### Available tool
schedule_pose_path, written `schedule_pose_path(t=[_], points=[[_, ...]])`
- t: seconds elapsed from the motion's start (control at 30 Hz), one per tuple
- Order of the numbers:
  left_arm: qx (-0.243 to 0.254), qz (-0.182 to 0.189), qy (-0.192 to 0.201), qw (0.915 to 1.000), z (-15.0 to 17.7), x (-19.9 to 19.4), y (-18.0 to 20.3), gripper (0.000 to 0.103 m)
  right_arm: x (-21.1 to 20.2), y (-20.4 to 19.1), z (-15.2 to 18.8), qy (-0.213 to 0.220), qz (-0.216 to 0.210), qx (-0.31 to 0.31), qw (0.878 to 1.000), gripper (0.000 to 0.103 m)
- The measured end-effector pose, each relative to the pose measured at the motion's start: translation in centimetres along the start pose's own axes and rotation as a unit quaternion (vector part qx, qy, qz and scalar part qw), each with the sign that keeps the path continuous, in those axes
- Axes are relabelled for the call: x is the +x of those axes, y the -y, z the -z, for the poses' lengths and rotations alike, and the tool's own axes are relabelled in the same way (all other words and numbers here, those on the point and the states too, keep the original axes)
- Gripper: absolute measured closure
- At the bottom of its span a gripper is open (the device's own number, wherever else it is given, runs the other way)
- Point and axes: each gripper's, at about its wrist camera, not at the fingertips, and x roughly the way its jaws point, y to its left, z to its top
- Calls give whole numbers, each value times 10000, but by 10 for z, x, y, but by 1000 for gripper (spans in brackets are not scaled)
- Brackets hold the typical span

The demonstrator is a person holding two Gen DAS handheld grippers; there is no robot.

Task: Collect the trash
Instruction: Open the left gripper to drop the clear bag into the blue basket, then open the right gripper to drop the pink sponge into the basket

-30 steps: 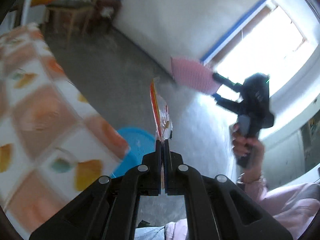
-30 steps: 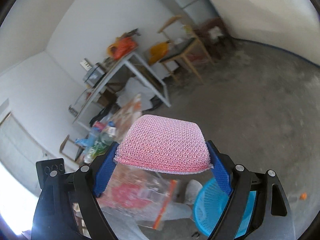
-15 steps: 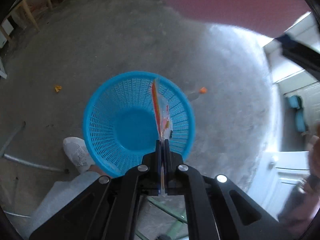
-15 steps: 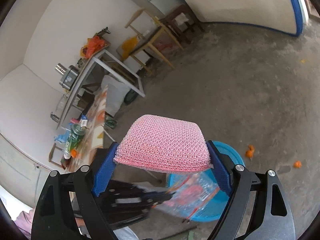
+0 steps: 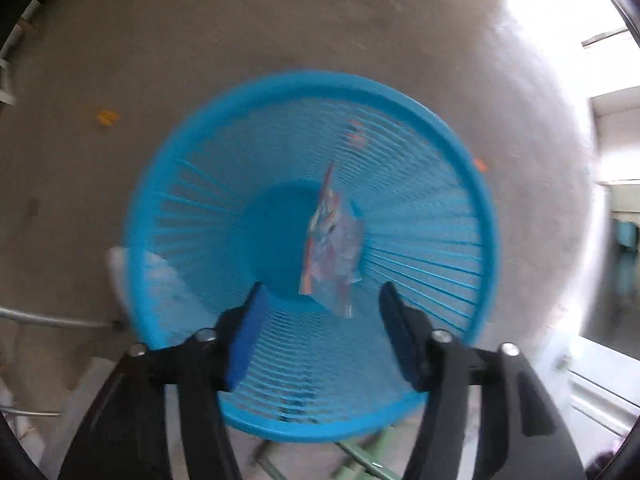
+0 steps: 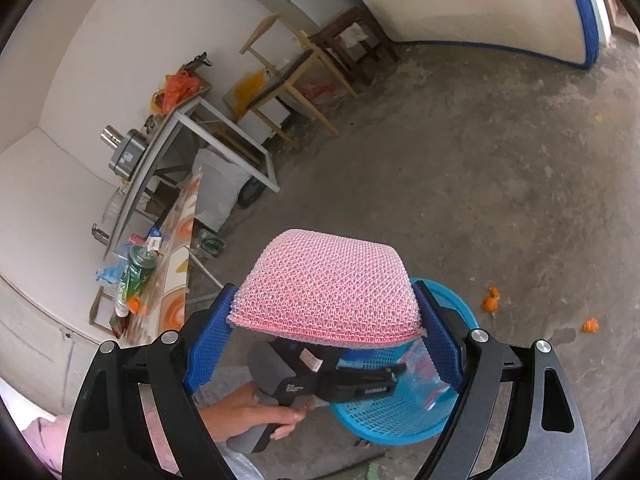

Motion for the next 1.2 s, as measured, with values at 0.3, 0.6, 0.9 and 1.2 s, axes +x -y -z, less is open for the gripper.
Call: schedule_pose_path(t=[0.3,0.6,0.9,1.2], points=[[74,-671,-85,9977,13,-30,-4,35,23,17,24,-458,579,-46,9973,22],[173,-680,-41,9975,37,-55,-25,35,108,48,94,-1389,1076,-205,9842,21],[-41,-665,242,9975,48,-74,-47,38,192,56,128,-1687,2540,-1284,9437,6],[121,-62,510,9986,63,-106,-31,37,166,56,100,-1593,1928,-602,9663,8]])
